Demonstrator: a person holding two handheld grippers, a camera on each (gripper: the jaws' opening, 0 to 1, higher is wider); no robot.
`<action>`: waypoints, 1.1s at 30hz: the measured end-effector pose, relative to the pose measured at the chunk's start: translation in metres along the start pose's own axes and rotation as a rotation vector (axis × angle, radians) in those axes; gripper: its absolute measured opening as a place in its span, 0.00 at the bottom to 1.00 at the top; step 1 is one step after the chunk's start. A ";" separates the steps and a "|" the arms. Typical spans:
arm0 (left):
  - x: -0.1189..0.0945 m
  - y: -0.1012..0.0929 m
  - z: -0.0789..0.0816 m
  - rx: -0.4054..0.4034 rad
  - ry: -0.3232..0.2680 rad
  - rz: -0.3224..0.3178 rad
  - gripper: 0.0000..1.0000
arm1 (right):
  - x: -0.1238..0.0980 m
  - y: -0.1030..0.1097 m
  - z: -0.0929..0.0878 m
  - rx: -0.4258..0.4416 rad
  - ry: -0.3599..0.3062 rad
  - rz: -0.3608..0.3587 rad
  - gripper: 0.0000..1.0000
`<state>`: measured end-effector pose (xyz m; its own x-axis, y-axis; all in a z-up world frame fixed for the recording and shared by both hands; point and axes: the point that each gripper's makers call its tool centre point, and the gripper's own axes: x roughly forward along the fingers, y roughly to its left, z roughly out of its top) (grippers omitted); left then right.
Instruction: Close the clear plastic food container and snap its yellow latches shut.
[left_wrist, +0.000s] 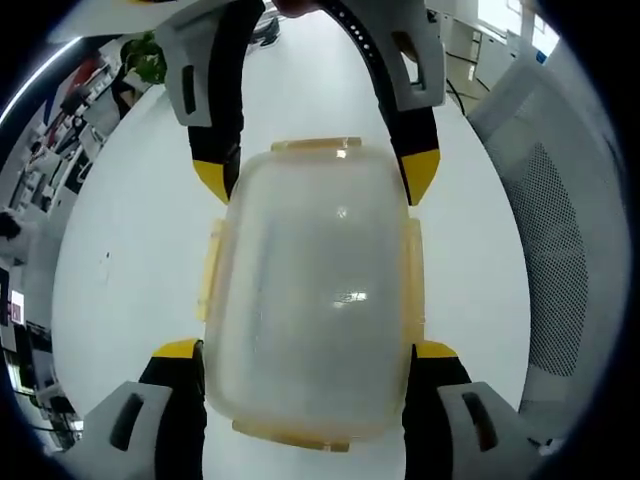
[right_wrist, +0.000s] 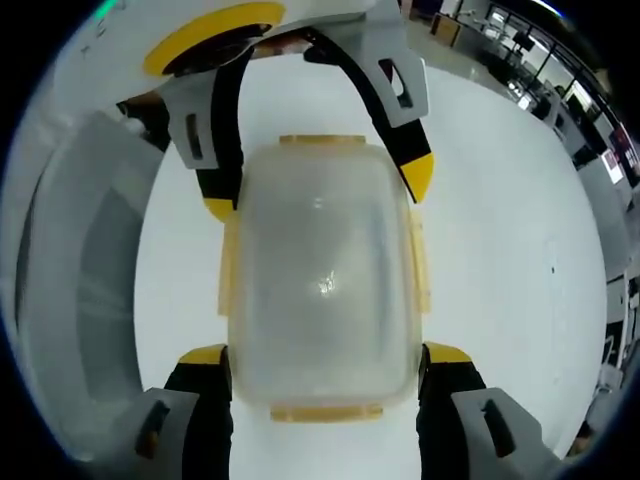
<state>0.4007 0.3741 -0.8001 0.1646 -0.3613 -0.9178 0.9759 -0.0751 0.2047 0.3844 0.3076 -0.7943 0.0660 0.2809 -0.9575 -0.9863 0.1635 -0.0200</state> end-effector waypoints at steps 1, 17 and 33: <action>0.000 0.001 0.000 0.000 0.000 0.000 0.81 | 0.000 -0.001 0.000 0.000 0.001 0.000 0.76; 0.001 0.010 -0.001 -0.010 0.000 0.002 0.82 | 0.001 -0.011 0.001 -0.010 0.007 0.003 0.76; 0.003 0.017 -0.002 -0.013 0.003 0.002 0.82 | 0.003 -0.020 0.002 -0.015 0.005 0.004 0.76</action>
<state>0.4186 0.3737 -0.8001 0.1667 -0.3585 -0.9185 0.9775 -0.0621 0.2017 0.4043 0.3070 -0.7957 0.0612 0.2773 -0.9588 -0.9888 0.1480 -0.0203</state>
